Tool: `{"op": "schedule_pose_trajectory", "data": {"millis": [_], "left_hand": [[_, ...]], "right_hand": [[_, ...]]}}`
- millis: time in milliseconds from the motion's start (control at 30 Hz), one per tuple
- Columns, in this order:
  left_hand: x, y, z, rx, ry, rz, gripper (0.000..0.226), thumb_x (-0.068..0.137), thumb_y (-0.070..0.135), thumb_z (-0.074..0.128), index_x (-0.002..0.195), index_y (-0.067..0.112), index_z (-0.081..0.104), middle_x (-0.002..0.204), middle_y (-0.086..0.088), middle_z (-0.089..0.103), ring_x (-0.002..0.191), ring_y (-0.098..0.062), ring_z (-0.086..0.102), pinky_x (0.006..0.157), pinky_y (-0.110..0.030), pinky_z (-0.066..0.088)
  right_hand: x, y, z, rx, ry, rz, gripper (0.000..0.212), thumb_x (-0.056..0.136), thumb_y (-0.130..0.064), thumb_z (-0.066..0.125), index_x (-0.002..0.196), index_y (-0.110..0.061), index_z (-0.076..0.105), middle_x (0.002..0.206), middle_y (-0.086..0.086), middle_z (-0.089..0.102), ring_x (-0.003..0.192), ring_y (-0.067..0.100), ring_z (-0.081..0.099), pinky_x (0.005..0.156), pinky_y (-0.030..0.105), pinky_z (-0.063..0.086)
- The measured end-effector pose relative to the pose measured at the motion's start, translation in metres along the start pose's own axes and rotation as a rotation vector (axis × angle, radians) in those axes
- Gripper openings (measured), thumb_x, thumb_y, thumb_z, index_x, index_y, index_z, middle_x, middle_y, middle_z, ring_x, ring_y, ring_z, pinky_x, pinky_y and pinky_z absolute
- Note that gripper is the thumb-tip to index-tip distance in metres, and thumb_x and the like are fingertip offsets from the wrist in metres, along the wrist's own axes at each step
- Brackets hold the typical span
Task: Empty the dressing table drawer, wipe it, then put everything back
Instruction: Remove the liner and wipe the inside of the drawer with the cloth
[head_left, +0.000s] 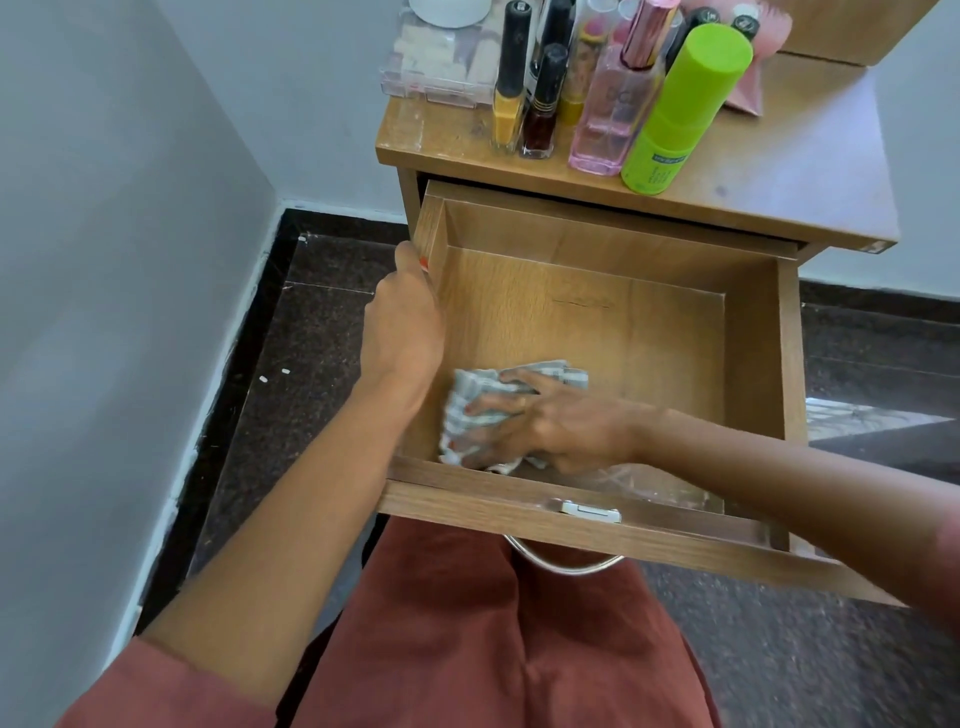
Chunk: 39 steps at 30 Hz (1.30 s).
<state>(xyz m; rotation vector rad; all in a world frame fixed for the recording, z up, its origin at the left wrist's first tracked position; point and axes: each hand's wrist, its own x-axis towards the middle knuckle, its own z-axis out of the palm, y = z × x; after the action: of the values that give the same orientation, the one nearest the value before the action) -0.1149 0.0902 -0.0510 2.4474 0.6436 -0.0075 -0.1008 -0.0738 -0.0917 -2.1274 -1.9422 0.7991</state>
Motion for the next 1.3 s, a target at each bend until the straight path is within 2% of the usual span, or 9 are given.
{"op": "schedule_pose_trajectory", "data": {"millis": [133,333,533,600,667,833,1100,1167,1300], "left_hand": [[0.002,0.001,0.000,-0.003,0.005,0.006,0.027,0.099,0.009,0.021,0.120,0.005,0.039,0.105,-0.021,0.059,0.083,-0.028,0.052,0.068,-0.036,0.036],[0.002,0.000,0.001,-0.008,0.010,0.001,0.029,0.100,0.009,0.021,0.122,0.006,0.039,0.104,-0.021,0.059,0.079,-0.025,0.048,0.068,-0.034,0.035],[0.002,-0.001,0.001,-0.021,0.007,-0.011,0.030,0.099,0.007,0.021,0.121,0.006,0.040,0.101,-0.017,0.058,0.078,-0.024,0.047,0.068,-0.034,0.036],[0.002,0.000,0.001,-0.027,0.002,-0.013,0.030,0.099,0.008,0.021,0.122,0.007,0.040,0.103,-0.018,0.059,0.079,-0.024,0.049,0.068,-0.034,0.037],[0.002,0.000,0.000,-0.036,-0.002,-0.013,0.030,0.100,0.009,0.021,0.122,0.007,0.040,0.104,-0.018,0.059,0.081,-0.026,0.053,0.068,-0.034,0.038],[-0.001,0.001,0.000,-0.041,-0.003,-0.018,0.031,0.099,0.008,0.020,0.122,0.007,0.040,0.101,-0.015,0.056,0.080,-0.022,0.048,0.069,-0.034,0.037],[0.000,0.001,-0.001,-0.026,0.006,-0.004,0.030,0.099,0.007,0.019,0.117,0.007,0.042,0.088,-0.009,0.050,0.077,-0.023,0.049,0.066,-0.034,0.036],[-0.001,0.002,-0.001,-0.027,0.006,-0.002,0.030,0.098,0.007,0.018,0.117,0.006,0.042,0.088,-0.009,0.049,0.077,-0.023,0.048,0.066,-0.034,0.036],[-0.001,0.001,-0.001,-0.021,0.010,-0.010,0.030,0.099,0.006,0.019,0.118,0.006,0.041,0.088,-0.009,0.048,0.077,-0.023,0.047,0.066,-0.033,0.035]], "right_hand": [[0.046,-0.003,-0.006,-0.155,0.098,-0.094,0.043,0.073,-0.002,0.051,0.110,-0.018,0.066,0.124,0.004,0.061,0.124,0.032,0.047,0.092,0.055,0.035],[0.039,-0.005,0.000,-0.071,0.100,0.007,0.047,0.077,-0.005,0.047,0.118,-0.022,0.062,0.133,-0.001,0.053,0.133,0.024,0.032,0.102,0.050,0.023],[-0.024,0.004,0.018,-0.105,0.159,0.057,0.044,0.073,-0.017,0.041,0.107,-0.031,0.066,0.127,-0.007,0.057,0.124,0.013,0.030,0.096,0.041,0.029],[-0.053,0.004,0.022,-0.077,0.160,0.099,0.045,0.071,-0.013,0.051,0.110,-0.033,0.063,0.126,-0.009,0.057,0.123,0.013,0.031,0.096,0.041,0.028],[-0.078,0.001,0.018,-0.027,0.103,0.173,0.052,0.068,-0.008,0.056,0.112,-0.035,0.062,0.126,-0.009,0.055,0.123,0.013,0.030,0.098,0.042,0.029],[-0.109,-0.006,-0.003,0.079,-0.335,0.413,0.064,0.080,0.002,0.045,0.127,-0.041,0.048,0.138,-0.019,0.029,0.133,0.008,0.014,0.105,0.025,0.017],[-0.104,0.002,0.008,0.092,-0.075,0.292,0.055,0.059,0.001,0.046,0.102,-0.027,0.065,0.117,-0.007,0.055,0.112,0.022,0.048,0.080,0.032,0.033],[-0.094,0.002,0.011,0.090,0.004,0.254,0.053,0.064,0.005,0.057,0.105,-0.027,0.065,0.116,-0.004,0.058,0.112,0.024,0.051,0.084,0.039,0.042],[-0.044,0.001,-0.001,0.122,0.024,0.217,0.045,0.073,0.003,0.060,0.110,-0.024,0.065,0.121,-0.004,0.055,0.122,0.020,0.041,0.103,0.040,0.029]]}}
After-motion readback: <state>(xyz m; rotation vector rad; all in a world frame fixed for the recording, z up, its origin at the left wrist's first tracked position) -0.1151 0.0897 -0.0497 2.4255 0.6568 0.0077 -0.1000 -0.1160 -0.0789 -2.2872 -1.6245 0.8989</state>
